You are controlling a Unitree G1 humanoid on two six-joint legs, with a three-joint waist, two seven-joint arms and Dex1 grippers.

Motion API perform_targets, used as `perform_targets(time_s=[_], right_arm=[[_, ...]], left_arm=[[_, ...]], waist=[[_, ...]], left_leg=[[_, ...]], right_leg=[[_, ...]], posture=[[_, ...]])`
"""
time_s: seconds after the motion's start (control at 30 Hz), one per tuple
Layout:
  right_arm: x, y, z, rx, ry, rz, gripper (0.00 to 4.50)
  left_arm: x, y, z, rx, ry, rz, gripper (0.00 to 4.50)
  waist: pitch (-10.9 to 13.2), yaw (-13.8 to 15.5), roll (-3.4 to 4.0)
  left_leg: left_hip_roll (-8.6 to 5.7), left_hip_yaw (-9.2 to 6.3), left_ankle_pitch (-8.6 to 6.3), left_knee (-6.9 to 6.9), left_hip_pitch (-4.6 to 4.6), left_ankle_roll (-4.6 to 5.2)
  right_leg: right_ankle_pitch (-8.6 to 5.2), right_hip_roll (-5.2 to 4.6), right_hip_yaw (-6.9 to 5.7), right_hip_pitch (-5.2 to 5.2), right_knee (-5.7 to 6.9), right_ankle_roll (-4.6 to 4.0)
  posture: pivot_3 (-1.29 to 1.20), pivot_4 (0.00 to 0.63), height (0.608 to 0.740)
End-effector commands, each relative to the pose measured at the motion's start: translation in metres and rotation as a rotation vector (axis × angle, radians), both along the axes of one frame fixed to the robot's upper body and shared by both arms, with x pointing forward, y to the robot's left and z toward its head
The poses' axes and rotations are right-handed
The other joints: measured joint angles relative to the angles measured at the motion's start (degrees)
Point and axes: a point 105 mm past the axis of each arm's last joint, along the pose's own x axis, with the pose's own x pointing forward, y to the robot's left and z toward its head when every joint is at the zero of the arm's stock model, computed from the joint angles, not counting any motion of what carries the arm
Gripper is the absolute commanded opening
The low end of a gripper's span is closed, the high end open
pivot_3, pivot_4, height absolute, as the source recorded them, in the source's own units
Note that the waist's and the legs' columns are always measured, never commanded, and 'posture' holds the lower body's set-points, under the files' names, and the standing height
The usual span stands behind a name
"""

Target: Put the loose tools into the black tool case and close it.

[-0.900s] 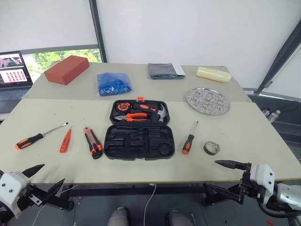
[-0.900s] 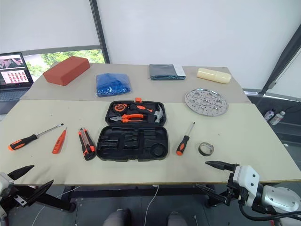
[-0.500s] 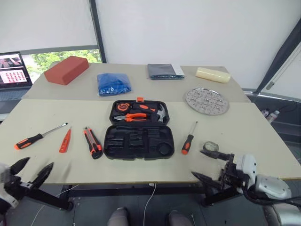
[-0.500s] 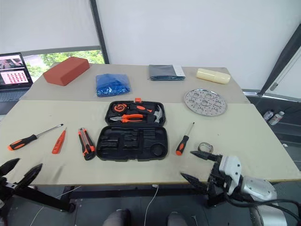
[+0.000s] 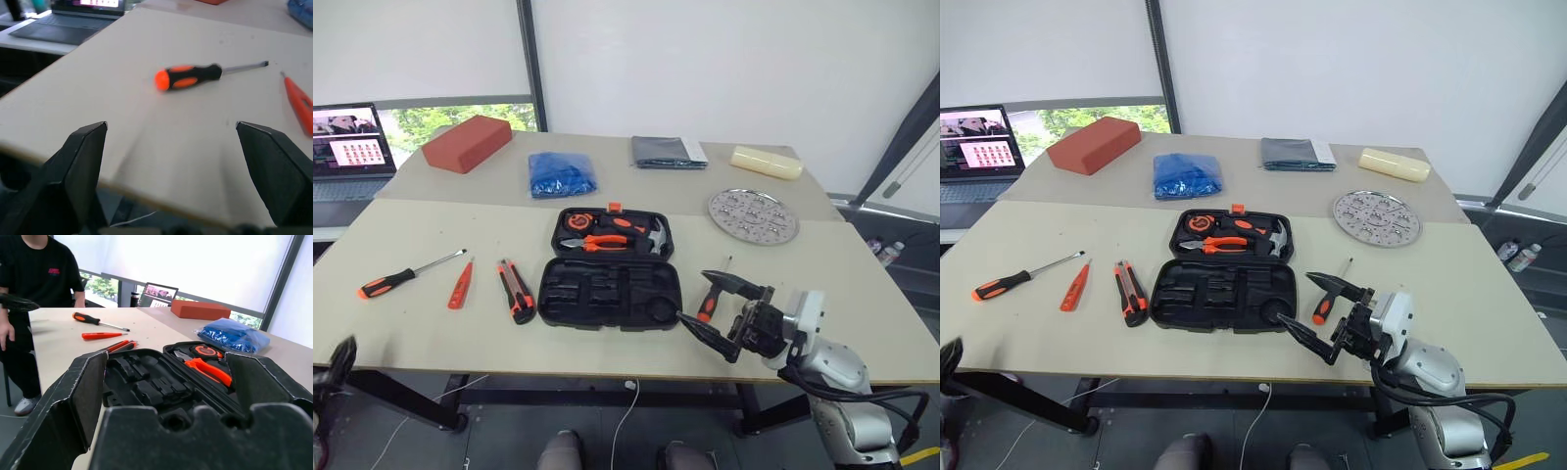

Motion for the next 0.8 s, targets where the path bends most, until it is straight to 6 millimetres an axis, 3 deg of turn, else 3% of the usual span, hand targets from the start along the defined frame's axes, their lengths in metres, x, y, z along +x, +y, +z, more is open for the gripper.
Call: perform_targets(time_s=[0.03,0.13,0.33,0.43,0.6,0.7,0.8], right_arm=[[-0.001,0.001,0.012,-0.013,-0.064,-0.004,4.45],[-0.001,0.001,0.017,-0.024,-0.080,-0.011,4.45],[-0.003,-0.001,0.025,-0.046,-0.101,-0.014,4.45],[-0.008,-0.002,0.027,-0.065,-0.101,-0.018,4.45],[-0.011,-0.007,0.033,-0.093,-0.107,-0.036,4.45],[-0.011,-0.011,0.039,-0.096,-0.121,-0.058,4.50],[-0.012,-0.013,0.040,-0.100,-0.122,-0.065,4.50]], left_arm=[[0.030,0.019,-0.002,0.018,0.113,-0.031,4.50],[0.067,0.023,0.001,0.056,0.217,-0.134,4.50],[0.108,0.017,0.008,0.169,0.308,-0.241,4.50],[0.119,0.012,0.003,0.192,0.373,-0.274,4.50],[0.118,0.015,-0.017,0.168,0.498,-0.223,4.50],[0.111,0.010,-0.030,0.057,0.560,-0.236,3.76],[0.105,0.008,-0.037,-0.009,0.597,-0.245,2.62]], waist=[[0.0,-0.1,0.00],[0.0,0.1,-0.04],[-0.2,-0.1,-0.42],[-0.2,0.0,-0.44],[-0.2,-0.2,-0.43],[-0.2,-0.3,-0.36],[-0.2,-0.3,-0.13]], left_leg=[[0.01,0.00,0.00,-0.01,0.01,0.00],[0.02,-0.02,0.01,-0.01,-0.03,-0.01],[0.07,0.05,0.03,-0.18,-0.34,-0.04],[0.17,-0.06,0.17,-0.17,-0.75,0.01],[0.27,-0.09,0.32,-0.13,-0.80,0.20],[0.27,-0.10,0.28,-0.05,-0.75,0.08],[0.27,-0.09,0.08,0.19,-0.70,-0.24]], right_leg=[[0.00,-0.01,-0.03,-0.01,-0.01,0.00],[0.02,-0.07,-0.30,-0.04,0.04,-0.02],[0.34,-0.22,-0.77,-0.36,0.03,-0.21],[0.43,0.03,-0.78,-0.64,0.32,0.11],[0.25,0.16,-0.75,-0.84,0.83,0.06],[0.22,0.16,-0.73,-0.80,0.88,0.10],[0.08,0.13,-0.71,-0.70,0.92,0.33]], posture=[[0.00,0.150,0.740],[0.00,0.150,0.740],[0.00,0.150,0.740],[0.00,0.150,0.740],[0.00,0.150,0.740],[0.00,0.150,0.740],[0.00,0.150,0.740]])
